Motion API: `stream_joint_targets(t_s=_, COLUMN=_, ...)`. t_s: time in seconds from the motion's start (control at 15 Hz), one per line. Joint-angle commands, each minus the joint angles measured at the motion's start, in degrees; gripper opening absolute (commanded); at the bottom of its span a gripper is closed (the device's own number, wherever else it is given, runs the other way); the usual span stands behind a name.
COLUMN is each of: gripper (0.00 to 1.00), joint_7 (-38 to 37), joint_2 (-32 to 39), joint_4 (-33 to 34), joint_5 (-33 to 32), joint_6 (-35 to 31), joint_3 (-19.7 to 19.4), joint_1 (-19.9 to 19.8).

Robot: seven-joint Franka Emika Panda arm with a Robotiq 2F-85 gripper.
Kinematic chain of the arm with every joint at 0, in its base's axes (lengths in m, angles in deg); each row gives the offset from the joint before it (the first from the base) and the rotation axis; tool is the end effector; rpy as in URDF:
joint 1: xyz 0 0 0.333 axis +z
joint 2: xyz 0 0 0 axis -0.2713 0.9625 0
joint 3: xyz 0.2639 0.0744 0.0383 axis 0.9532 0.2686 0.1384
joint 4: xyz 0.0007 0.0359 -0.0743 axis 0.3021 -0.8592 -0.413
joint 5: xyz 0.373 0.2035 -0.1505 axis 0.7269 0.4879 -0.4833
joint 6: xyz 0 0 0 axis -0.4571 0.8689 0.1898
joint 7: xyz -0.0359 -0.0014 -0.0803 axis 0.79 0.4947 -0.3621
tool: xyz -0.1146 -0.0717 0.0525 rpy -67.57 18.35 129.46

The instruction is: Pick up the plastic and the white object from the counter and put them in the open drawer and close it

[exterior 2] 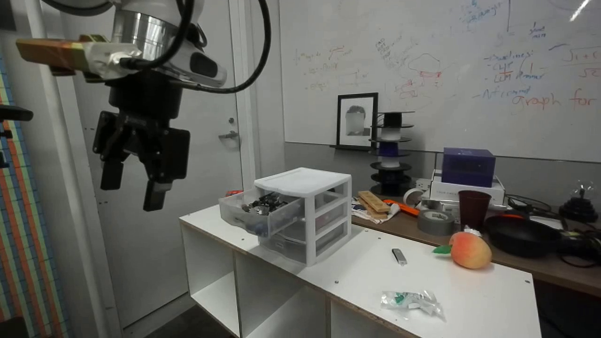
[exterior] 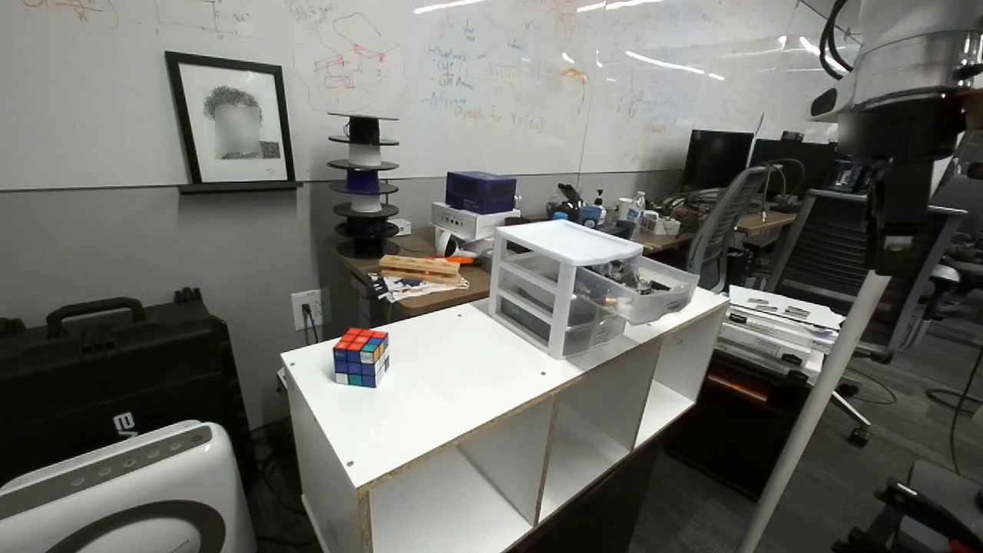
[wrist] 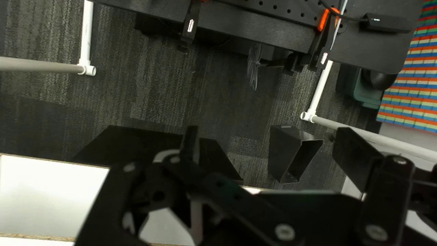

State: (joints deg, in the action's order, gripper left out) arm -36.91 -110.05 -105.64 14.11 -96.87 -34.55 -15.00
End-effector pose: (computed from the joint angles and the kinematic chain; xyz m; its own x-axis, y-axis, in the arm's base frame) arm 0.4185 -0.0606 0.3133 0.9431 0.2630 -0.2036 0.2372 -0.9609 -0.1427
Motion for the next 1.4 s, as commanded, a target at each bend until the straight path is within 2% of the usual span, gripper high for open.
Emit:
stream_joint_targets(t_s=0.0, gripper=1.0, joint_7=0.2, joint_2=0.1, joint_4=0.1, joint_5=0.3, joint_6=0.2, joint_3=0.6, joint_1=-0.7)
stream_joint_targets(t_s=0.27, gripper=1.0, joint_7=0.2, joint_2=0.1, joint_4=0.1, joint_5=0.3, joint_6=0.2, joint_3=0.6, joint_1=-0.7)
stream_joint_targets(t_s=0.4, gripper=1.0, joint_7=-1.6, joint_2=0.1, joint_4=0.2, joint_5=-0.1, joint_6=-3.9, joint_3=0.5, joint_1=-1.6)
stream_joint_targets(t_s=0.87, gripper=1.0, joint_7=-3.7, joint_2=7.7, joint_4=8.7, joint_5=2.9, joint_6=-14.2, joint_3=-5.3, joint_1=-6.8)
stream_joint_targets(t_s=1.13, gripper=1.0, joint_7=-2.4, joint_2=16.5, joint_4=14.6, joint_5=10.3, joint_6=-18.4, joint_3=-10.1, joint_1=-8.7)
stream_joint_targets(t_s=1.33, gripper=1.0, joint_7=-2.6, joint_2=24.4, joint_4=18.3, joint_5=19.0, joint_6=-22.8, joint_3=-11.8, joint_1=-10.0)
